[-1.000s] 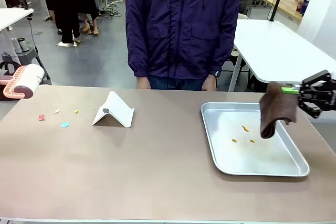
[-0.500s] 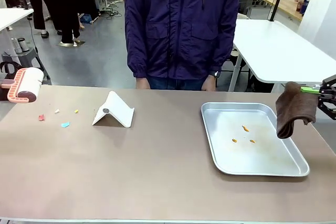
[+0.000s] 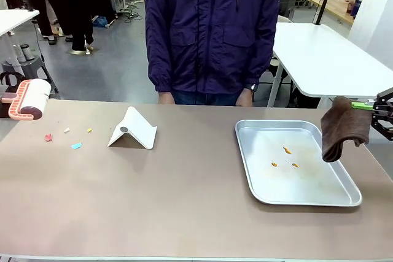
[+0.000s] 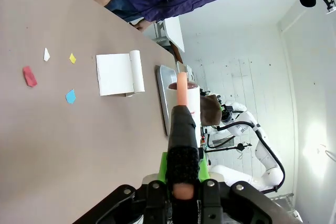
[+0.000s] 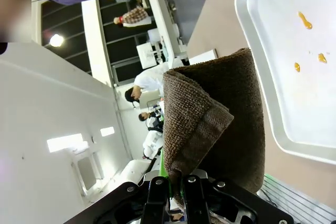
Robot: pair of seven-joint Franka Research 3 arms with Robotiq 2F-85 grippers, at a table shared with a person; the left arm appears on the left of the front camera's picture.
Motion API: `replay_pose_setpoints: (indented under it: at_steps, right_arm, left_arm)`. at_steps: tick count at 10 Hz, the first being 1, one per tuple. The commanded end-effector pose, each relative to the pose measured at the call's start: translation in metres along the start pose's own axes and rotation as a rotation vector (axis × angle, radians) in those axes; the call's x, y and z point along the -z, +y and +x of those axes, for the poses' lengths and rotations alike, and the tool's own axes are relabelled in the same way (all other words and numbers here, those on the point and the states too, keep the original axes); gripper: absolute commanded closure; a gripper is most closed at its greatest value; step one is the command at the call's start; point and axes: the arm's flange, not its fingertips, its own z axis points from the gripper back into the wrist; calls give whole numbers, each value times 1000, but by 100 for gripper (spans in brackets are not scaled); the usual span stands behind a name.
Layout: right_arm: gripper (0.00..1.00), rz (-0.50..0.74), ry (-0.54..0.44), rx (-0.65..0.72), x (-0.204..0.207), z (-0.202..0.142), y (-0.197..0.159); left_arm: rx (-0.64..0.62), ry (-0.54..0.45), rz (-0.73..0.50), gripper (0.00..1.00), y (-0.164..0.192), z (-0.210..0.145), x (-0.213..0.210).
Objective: Clean the surface of the table.
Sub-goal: Hold the Lint Roller with your left hand and the towel with your right hand, then if a person points to the right, clean the right side of the table with your right hand, and if they point to the left, clean the left side with your left hand.
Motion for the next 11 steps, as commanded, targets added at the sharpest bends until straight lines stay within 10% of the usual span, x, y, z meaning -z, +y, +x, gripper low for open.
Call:
replay_pose_setpoints:
  at_steps: [1, 11]
  right_arm:
    - [100, 2, 4, -2, 1, -2, 1]
    - [100, 2, 4, -2, 1, -2, 1]
  left_arm:
    - [-13, 1, 3, 83, -4, 2, -1]
    - [-13, 1, 3, 83, -4, 2, -1]
